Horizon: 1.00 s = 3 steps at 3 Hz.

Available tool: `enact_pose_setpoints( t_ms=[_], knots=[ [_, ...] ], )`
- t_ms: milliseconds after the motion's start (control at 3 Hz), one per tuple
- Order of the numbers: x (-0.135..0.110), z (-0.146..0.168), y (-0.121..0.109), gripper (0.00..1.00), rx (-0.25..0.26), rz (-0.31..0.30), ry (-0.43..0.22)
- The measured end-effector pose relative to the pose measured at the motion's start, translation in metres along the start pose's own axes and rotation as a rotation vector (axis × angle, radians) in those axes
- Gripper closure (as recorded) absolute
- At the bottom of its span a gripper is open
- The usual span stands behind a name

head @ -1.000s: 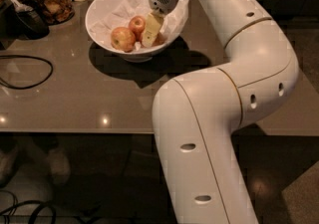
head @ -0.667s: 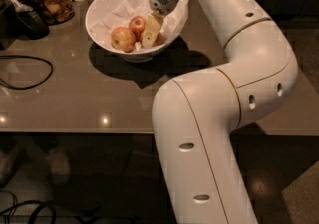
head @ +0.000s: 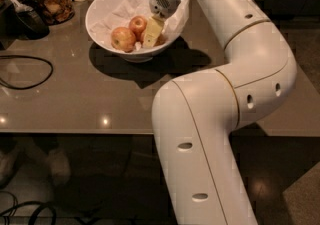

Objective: Pick apple from white bowl

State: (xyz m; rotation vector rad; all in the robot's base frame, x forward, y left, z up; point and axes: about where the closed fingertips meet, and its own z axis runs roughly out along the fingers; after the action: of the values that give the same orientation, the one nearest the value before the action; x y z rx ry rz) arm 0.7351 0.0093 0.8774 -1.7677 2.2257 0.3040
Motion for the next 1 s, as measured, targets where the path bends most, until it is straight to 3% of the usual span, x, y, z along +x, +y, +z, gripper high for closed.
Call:
enact_pose_setpoints(
  t_ms=[667,1000],
  knots=[
    [0.0056,0.0136,-0.0039,0.29,-0.020,0.010,0.000],
    [0.0079,0.0159,-0.0082,0.47,-0.007,0.021,0.003]
  ],
)
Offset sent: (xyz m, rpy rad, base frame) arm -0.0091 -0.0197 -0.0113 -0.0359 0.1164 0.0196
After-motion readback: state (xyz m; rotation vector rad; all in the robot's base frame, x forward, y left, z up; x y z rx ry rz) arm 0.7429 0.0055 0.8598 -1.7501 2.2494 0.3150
